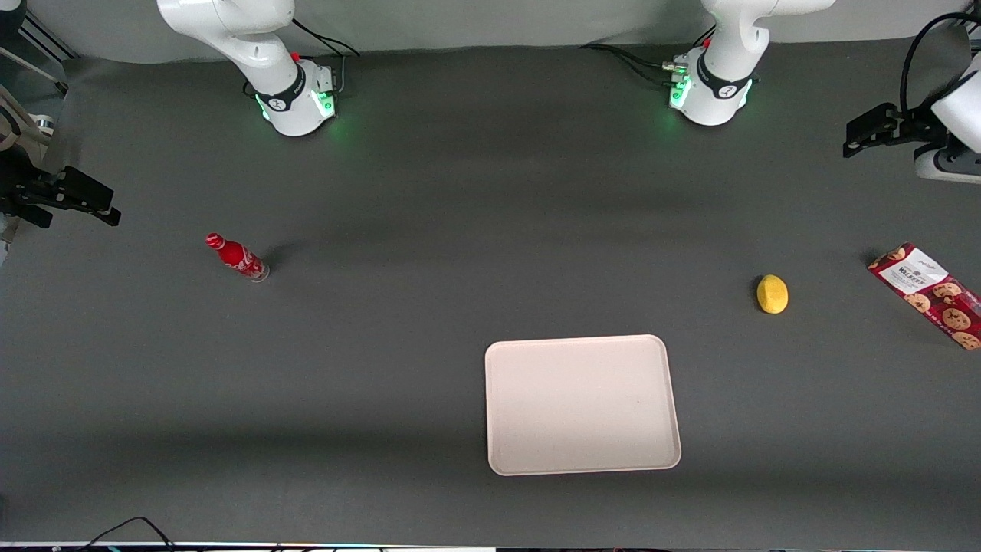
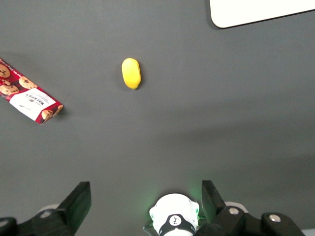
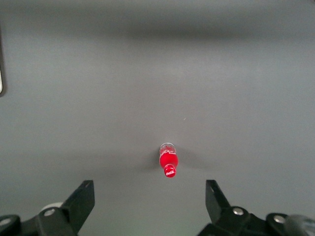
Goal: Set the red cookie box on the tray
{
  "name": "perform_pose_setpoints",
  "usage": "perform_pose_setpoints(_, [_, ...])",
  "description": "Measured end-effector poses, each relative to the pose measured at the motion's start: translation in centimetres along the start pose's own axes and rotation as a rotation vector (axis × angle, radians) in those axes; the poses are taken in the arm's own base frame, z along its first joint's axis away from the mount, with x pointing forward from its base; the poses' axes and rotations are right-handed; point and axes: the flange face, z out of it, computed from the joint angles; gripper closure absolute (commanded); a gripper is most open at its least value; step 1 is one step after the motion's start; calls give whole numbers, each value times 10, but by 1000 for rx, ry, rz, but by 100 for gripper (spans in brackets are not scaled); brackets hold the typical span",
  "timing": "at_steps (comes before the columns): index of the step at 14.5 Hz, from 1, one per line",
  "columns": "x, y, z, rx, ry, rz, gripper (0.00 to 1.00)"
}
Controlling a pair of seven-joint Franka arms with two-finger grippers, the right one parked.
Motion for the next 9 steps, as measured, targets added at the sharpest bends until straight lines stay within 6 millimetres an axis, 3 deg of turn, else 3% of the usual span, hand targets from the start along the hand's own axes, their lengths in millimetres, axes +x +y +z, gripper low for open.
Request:
perform_pose_setpoints(3, [11, 0, 7, 0, -8, 2, 0])
perform_pose_setpoints(9, [14, -2, 2, 20, 1, -11, 0])
